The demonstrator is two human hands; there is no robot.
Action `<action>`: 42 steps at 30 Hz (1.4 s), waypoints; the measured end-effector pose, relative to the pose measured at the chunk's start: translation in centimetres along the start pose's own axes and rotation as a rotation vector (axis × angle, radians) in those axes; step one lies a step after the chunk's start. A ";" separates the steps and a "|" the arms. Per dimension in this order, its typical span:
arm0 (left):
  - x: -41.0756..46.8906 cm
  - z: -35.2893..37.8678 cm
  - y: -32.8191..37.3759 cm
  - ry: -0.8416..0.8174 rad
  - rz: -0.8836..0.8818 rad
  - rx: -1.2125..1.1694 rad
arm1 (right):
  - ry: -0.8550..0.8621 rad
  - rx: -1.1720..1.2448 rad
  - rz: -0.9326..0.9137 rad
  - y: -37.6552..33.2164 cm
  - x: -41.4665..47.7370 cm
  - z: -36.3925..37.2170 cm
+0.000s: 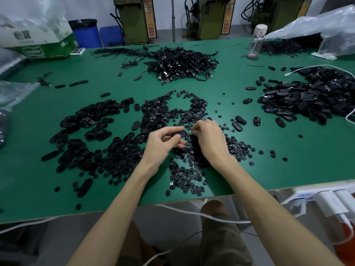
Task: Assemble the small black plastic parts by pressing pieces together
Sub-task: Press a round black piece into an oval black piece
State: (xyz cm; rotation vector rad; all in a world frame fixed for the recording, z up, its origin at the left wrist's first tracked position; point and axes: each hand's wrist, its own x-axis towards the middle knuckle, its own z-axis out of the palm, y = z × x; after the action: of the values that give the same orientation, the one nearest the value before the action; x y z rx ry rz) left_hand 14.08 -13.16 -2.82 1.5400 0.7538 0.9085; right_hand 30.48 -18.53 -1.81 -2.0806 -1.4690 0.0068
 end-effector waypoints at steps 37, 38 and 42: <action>-0.1 0.4 -0.3 0.060 0.037 -0.040 | -0.077 1.179 0.132 0.6 -1.8 0.0; -0.1 0.4 -0.3 0.062 0.034 -0.032 | -0.083 1.186 0.135 0.6 -1.8 0.0; -0.1 0.4 -0.3 0.059 0.033 -0.008 | -0.094 1.199 0.131 0.6 -1.9 0.1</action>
State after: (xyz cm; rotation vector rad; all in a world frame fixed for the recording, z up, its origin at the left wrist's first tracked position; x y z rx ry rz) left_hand 14.40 -13.40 -3.13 1.5277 0.7676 0.9835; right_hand 30.27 -20.25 -2.77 -1.1586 -0.9450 0.8283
